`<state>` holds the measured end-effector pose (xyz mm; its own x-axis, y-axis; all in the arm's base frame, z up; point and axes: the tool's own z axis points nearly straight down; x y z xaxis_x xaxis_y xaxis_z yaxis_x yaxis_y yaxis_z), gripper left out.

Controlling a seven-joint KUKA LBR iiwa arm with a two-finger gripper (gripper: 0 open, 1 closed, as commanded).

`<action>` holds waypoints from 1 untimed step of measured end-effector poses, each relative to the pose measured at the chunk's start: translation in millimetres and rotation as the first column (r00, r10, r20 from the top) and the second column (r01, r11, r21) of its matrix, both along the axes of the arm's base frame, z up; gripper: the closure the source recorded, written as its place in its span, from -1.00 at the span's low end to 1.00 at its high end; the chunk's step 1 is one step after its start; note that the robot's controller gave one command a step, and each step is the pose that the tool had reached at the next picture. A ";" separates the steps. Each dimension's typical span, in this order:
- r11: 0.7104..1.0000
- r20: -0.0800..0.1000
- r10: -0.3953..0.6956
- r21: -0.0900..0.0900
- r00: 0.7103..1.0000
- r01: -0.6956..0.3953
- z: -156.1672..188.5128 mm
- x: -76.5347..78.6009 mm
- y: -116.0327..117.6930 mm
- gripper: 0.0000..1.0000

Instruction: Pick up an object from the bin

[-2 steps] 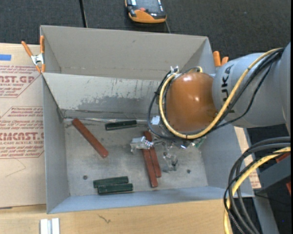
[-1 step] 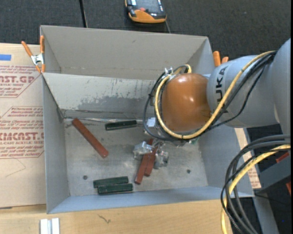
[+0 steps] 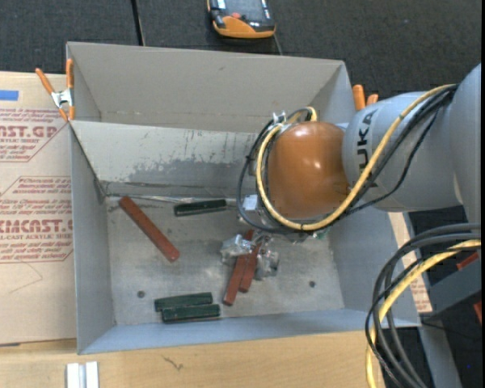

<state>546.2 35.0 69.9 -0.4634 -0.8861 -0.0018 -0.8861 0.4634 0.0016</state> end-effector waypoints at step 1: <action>1.000 0.000 0.000 0.000 1.000 0.000 1.5 -0.4 0.1 1.00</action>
Offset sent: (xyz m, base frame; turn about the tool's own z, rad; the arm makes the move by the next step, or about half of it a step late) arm -0.0001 0.0000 0.0273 0.0000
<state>545.8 35.1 71.4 -0.4638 -0.8860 -0.0020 -0.8860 0.4638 0.0017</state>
